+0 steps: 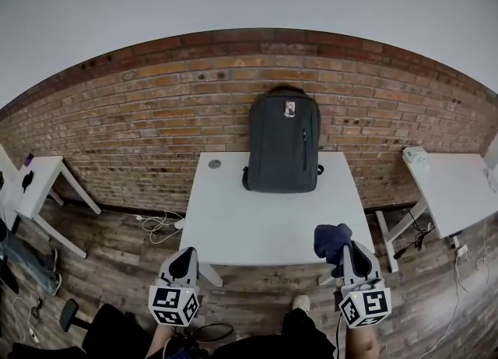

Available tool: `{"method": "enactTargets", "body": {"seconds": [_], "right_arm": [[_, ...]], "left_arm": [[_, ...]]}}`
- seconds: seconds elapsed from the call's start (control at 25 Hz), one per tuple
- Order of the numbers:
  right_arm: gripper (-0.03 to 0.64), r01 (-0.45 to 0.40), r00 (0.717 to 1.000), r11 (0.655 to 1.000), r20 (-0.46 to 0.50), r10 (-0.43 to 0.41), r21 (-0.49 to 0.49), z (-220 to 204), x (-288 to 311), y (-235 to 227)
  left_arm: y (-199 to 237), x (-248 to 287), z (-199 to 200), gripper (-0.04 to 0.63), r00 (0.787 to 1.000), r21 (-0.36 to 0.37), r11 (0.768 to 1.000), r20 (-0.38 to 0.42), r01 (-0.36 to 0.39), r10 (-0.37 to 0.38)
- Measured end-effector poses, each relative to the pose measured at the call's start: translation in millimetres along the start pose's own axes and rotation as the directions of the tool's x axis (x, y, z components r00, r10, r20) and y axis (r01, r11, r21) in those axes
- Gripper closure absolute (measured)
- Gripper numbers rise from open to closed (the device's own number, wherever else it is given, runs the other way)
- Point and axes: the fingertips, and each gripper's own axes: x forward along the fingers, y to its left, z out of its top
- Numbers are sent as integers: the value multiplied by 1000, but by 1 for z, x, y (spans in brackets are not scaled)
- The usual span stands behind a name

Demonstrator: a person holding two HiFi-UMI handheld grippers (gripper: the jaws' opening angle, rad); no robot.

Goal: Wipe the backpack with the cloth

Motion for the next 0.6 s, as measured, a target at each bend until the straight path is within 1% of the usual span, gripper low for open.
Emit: {"method": "enactTargets", "body": {"seconds": [0.28, 0.4, 0.6], "right_arm": [[587, -72, 997, 997, 11, 72, -5, -2, 64, -32], [586, -103, 995, 995, 9, 103, -16, 0, 89, -55], [588, -134, 991, 991, 5, 134, -3, -2, 129, -99]], "left_arm": [[-4, 44, 10, 598, 998, -17, 998, 9, -59, 59], [-15, 69, 17, 598, 997, -30, 996, 12, -79, 80], [-35, 111, 36, 598, 993, -26, 993, 31, -115, 116]]}}
